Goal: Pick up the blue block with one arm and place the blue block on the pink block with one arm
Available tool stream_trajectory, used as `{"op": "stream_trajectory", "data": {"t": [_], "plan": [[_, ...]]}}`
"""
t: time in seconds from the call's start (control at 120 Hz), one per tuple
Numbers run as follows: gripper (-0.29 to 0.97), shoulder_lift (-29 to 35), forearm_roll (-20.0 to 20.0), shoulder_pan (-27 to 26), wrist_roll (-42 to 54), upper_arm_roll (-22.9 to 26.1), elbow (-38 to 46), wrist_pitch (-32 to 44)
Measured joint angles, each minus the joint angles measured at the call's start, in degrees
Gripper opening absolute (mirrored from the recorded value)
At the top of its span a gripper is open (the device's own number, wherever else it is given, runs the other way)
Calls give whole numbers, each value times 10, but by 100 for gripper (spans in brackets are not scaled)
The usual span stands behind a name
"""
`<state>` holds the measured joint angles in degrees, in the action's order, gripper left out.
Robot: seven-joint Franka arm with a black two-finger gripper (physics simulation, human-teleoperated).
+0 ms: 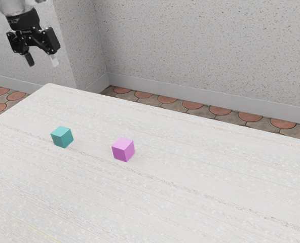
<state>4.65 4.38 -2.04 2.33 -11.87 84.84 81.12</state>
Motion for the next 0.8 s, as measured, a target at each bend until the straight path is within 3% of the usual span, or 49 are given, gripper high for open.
{"op": "stream_trajectory", "data": {"t": [0.15, 0.292, 0.417, 0.55, 0.8], "plan": [[66, -57, -7, 21, 5, -1, 19, 52], [65, -5, -27, 33, 19, -1, 265, 216], [65, 32, -36, 148, 56, 0, 424, 392], [65, 16, -37, 166, 119, 17, 469, 531], [64, -31, 24, 177, 233, 24, 536, 711]]}}
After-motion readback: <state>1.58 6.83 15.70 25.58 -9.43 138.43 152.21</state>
